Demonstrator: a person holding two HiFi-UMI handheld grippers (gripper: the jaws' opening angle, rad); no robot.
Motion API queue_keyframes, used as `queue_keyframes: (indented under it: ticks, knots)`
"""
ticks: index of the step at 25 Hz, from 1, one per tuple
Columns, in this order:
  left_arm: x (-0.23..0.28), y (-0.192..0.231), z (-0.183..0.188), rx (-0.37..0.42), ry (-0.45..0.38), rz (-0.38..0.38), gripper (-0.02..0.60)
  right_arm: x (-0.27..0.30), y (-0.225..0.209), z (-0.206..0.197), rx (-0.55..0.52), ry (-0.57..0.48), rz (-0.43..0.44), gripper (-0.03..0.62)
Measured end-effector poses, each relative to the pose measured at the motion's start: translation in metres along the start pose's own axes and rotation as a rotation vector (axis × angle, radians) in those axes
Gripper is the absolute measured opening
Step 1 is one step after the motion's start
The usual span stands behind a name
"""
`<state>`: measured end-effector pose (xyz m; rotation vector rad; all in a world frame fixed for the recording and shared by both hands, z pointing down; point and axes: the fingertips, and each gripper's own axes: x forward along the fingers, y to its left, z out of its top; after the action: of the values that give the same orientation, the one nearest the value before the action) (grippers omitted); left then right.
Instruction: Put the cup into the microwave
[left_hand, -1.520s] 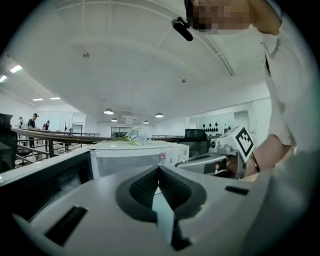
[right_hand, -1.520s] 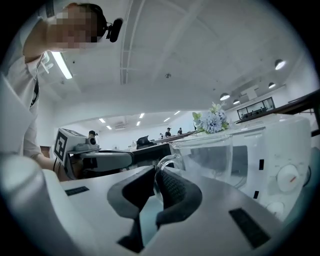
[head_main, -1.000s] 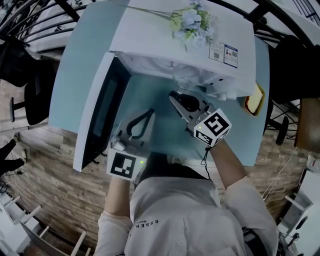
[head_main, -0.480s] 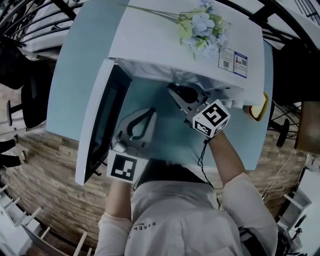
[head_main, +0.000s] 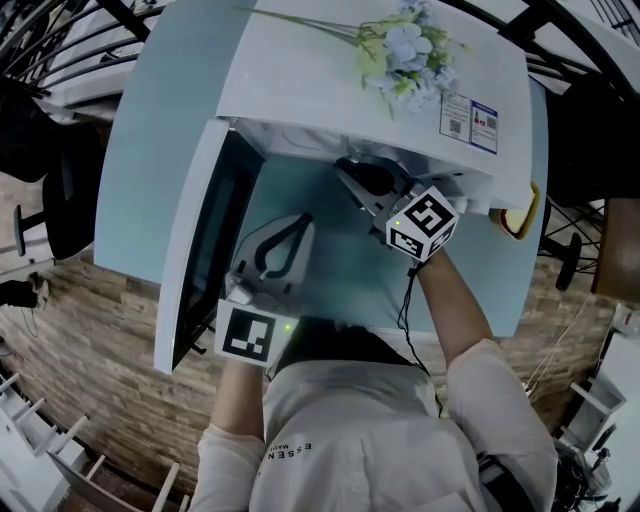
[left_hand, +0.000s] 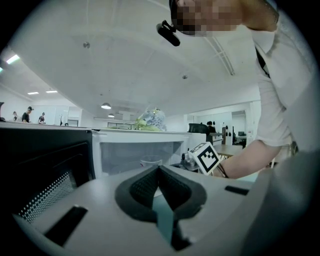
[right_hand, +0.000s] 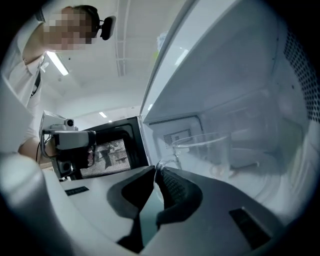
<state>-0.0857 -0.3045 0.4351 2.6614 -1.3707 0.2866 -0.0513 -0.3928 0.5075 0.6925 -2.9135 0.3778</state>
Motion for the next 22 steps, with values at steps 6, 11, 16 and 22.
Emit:
queue_keyframes:
  ticks: [6, 11, 16, 22]
  knots:
    - [-0.001, -0.004, -0.005, -0.002, 0.006, -0.014, 0.003, 0.003, -0.014, -0.001, 0.021, 0.025, -0.035, 0.04]
    - [-0.002, -0.003, -0.011, -0.014, 0.012, -0.013, 0.002, 0.005, -0.026, 0.001, 0.051, 0.005, -0.103, 0.04]
    - [-0.003, -0.001, -0.014, -0.028, 0.01, -0.004, 0.002, 0.006, -0.038, 0.003, 0.104, -0.009, -0.156, 0.04]
    - [-0.003, -0.004, -0.013, -0.003, 0.009, -0.005, 0.002, -0.002, -0.038, 0.0, 0.069, 0.012, -0.189, 0.094]
